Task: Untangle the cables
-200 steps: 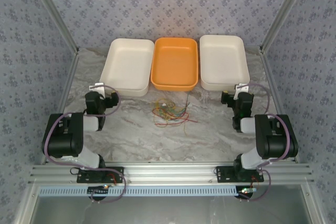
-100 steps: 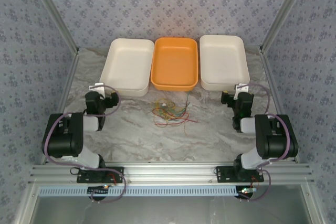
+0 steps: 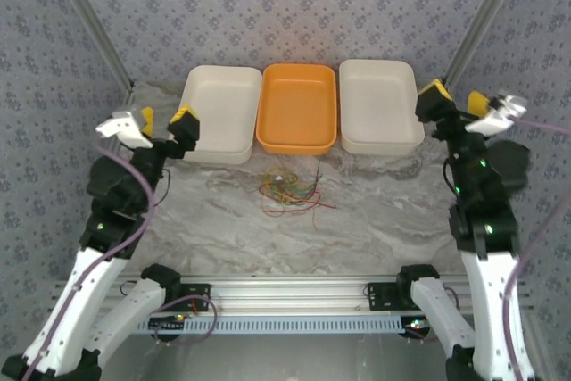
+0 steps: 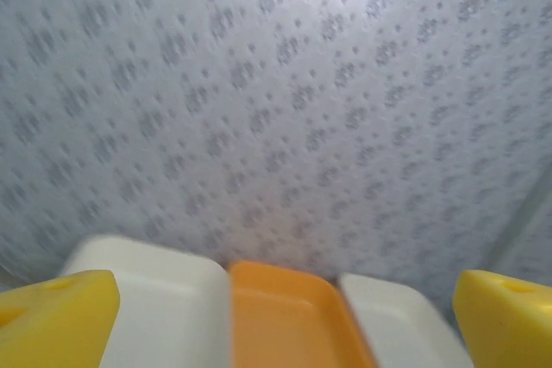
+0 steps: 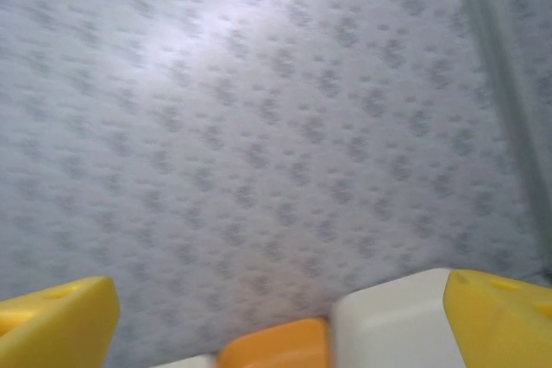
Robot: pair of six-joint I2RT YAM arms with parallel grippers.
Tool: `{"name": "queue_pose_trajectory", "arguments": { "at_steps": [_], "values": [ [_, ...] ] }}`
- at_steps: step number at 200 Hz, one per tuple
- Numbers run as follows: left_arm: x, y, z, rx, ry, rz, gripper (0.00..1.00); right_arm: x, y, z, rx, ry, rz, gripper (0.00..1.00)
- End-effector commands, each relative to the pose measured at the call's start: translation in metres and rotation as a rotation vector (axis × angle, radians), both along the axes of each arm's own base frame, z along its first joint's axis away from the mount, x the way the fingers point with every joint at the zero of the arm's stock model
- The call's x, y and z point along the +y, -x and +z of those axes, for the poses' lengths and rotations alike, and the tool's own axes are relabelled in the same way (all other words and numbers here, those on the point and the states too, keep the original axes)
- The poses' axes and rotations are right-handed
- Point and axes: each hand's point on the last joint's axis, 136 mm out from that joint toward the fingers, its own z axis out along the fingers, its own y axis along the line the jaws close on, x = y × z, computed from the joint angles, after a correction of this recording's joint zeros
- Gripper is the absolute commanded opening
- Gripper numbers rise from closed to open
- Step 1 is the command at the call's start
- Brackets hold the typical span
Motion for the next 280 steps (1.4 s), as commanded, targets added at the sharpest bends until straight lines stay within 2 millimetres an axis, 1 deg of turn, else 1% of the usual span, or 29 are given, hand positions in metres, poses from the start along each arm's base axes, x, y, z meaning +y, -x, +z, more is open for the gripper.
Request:
{"name": "queue_pose_trajectory", "arguments": {
  "at_steps": [1,9,16,20,28,38,49,61,70,75,88,98,113,124,127,130,137,145,157,173,182,197,208,219,232,246,254,271,280],
  "values": [
    [-0.052,0.009,-0.143,0.655,0.108,-0.235,0.99,0.054,0.008,-0.149,0.644,-0.187,0.263,0.97],
    [-0.068,0.022,-0.164,0.749,0.083,-0.262,0.99,0.061,0.021,-0.172,0.741,-0.185,0.262,0.88],
    [-0.08,0.035,-0.181,0.795,0.038,-0.264,0.98,0.068,0.033,-0.192,0.809,-0.164,0.261,0.78],
    [-0.085,0.042,-0.189,0.806,0.008,-0.253,0.96,0.069,0.039,-0.2,0.827,-0.156,0.252,0.73],
    [-0.094,0.056,-0.204,0.821,-0.044,-0.233,0.91,0.082,0.05,-0.213,0.845,-0.127,0.293,0.67],
    [-0.107,0.069,-0.22,0.829,-0.101,-0.22,0.86,0.096,0.059,-0.233,0.867,-0.091,0.325,0.65],
    [-0.12,0.077,-0.238,0.855,-0.164,-0.202,0.81,0.109,0.066,-0.253,0.904,-0.015,0.332,0.63],
    [-0.137,0.08,-0.261,0.907,-0.232,-0.194,0.78,0.127,0.069,-0.273,0.947,0.105,0.337,0.64],
    [-0.151,0.08,-0.28,0.958,-0.275,-0.204,0.76,0.142,0.069,-0.284,0.971,0.171,0.341,0.64],
    [-0.159,0.08,-0.288,0.983,-0.291,-0.212,0.73,0.152,0.069,-0.289,0.986,0.201,0.353,0.64],
    [-0.174,0.078,-0.304,1.015,-0.307,-0.225,0.7,0.171,0.066,-0.302,1.032,0.238,0.374,0.64],
    [-0.178,0.076,-0.312,1.024,-0.292,-0.22,0.67,0.179,0.064,-0.316,1.067,0.242,0.377,0.66],
    [-0.178,0.073,-0.319,1.017,-0.24,-0.204,0.62,0.189,0.057,-0.335,1.103,0.203,0.403,0.66],
    [-0.172,0.071,-0.331,1.029,-0.203,-0.194,0.61,0.195,0.05,-0.347,1.115,0.165,0.419,0.66],
    [-0.17,0.069,-0.333,1.034,-0.188,-0.191,0.61,0.193,0.05,-0.352,1.13,0.164,0.412,0.66],
    [-0.168,0.068,-0.336,1.044,-0.173,-0.187,0.61,0.197,0.045,-0.352,1.119,0.147,0.419,0.66],
    [-0.165,0.066,-0.344,1.066,-0.138,-0.19,0.61,0.199,0.04,-0.358,1.124,0.138,0.419,0.66],
    [-0.164,0.061,-0.349,1.078,-0.079,-0.209,0.61,0.2,0.035,-0.364,1.132,0.13,0.417,0.66],
    [-0.16,0.051,-0.349,1.08,-0.003,-0.226,0.61,0.204,0.027,-0.369,1.144,0.106,0.426,0.66],
    [-0.153,0.039,-0.341,1.076,0.054,-0.229,0.62,0.21,0.016,-0.374,1.157,0.055,0.451,0.65],
    [-0.15,0.032,-0.337,1.07,0.083,-0.226,0.62,0.209,0.01,-0.377,1.163,0.039,0.445,0.65],
    [-0.151,0.024,-0.331,1.055,0.125,-0.239,0.64,0.21,-0.003,-0.379,1.155,0.027,0.448,0.64],
    [-0.153,0.018,-0.329,1.054,0.148,-0.246,0.66,0.21,-0.011,-0.386,1.168,0.005,0.449,0.62],
    [-0.156,0.011,-0.329,1.055,0.164,-0.251,0.67,0.21,-0.021,-0.395,1.195,-0.02,0.445,0.57],
    [-0.157,0.006,-0.337,1.073,0.179,-0.241,0.69,0.207,-0.029,-0.404,1.226,-0.032,0.43,0.52],
    [-0.163,-0.003,-0.344,1.084,0.219,-0.251,0.75,0.208,-0.036,-0.41,1.237,-0.046,0.429,0.47],
    [-0.168,-0.008,-0.347,1.086,0.237,-0.26,0.76,0.209,-0.04,-0.411,1.237,-0.052,0.43,0.44],
    [-0.18,-0.018,-0.352,1.091,0.256,-0.282,0.74,0.208,-0.044,-0.413,1.247,-0.036,0.414,0.33],
    [-0.187,-0.023,-0.356,1.099,0.258,-0.294,0.69,0.206,-0.045,-0.413,1.245,-0.03,0.409,0.25]
  ]
}}
